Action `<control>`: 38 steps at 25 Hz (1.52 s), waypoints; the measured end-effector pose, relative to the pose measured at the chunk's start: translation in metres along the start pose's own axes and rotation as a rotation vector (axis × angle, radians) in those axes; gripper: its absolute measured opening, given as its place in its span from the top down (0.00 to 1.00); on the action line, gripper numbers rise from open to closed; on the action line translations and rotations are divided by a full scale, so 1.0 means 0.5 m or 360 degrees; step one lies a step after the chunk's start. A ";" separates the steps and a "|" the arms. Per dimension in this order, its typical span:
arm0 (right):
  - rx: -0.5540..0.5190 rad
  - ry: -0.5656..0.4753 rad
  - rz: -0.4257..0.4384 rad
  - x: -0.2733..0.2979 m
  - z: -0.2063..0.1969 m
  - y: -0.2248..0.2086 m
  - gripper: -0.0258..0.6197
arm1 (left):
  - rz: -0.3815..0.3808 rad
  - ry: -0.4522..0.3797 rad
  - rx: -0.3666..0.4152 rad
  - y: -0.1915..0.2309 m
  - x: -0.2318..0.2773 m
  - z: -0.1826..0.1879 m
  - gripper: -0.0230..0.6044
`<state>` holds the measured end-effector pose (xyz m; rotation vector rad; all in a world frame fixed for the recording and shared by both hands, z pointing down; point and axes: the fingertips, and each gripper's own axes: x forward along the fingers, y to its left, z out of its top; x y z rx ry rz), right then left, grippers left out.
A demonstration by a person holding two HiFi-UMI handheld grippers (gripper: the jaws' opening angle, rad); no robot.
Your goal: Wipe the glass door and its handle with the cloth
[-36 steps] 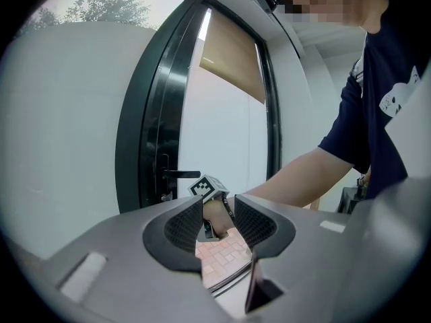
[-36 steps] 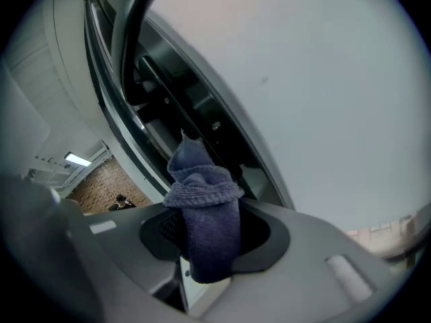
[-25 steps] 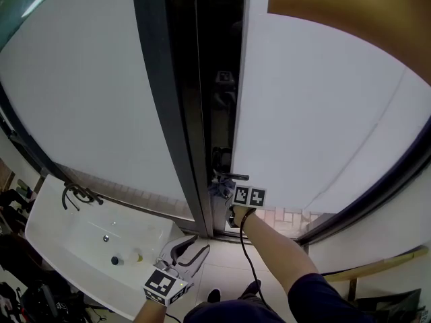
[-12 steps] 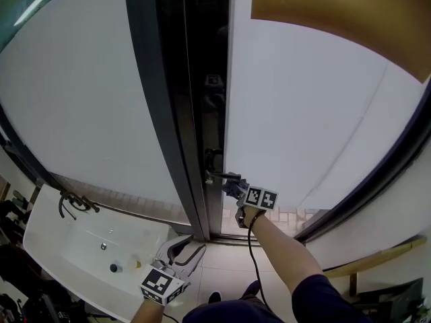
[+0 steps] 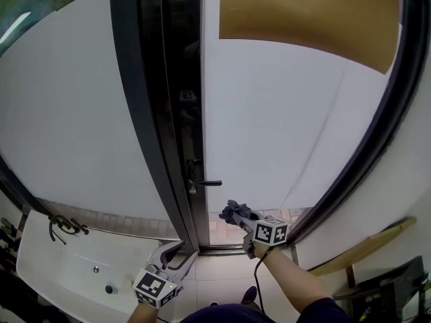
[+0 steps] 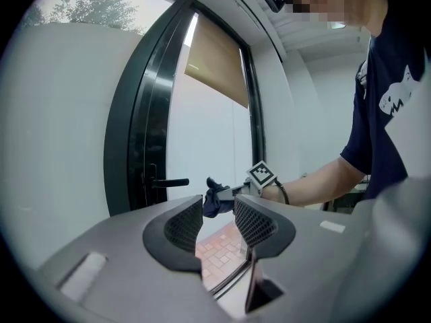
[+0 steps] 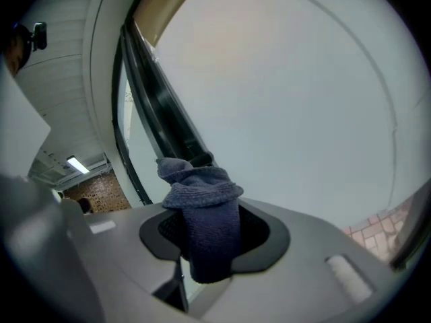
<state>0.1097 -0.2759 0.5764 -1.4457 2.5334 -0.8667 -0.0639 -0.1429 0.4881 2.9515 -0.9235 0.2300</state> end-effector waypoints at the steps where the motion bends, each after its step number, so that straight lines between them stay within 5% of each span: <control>1: -0.0033 -0.0032 0.0009 -0.031 0.009 0.014 0.73 | -0.0014 -0.0001 0.0005 -0.002 -0.004 -0.002 0.73; 15: -0.0649 -0.0203 -0.0064 -0.360 0.009 0.181 0.73 | -0.0160 0.0038 0.0012 -0.092 -0.023 -0.025 0.73; 23: -0.0711 -0.0146 -0.0020 -0.476 -0.076 0.265 0.73 | -0.0166 0.0017 0.0026 -0.201 -0.053 0.009 0.73; 38: -0.0563 -0.0178 -0.0054 -0.725 -0.225 0.334 0.73 | -0.0150 0.0104 -0.0023 -0.441 -0.194 -0.061 0.73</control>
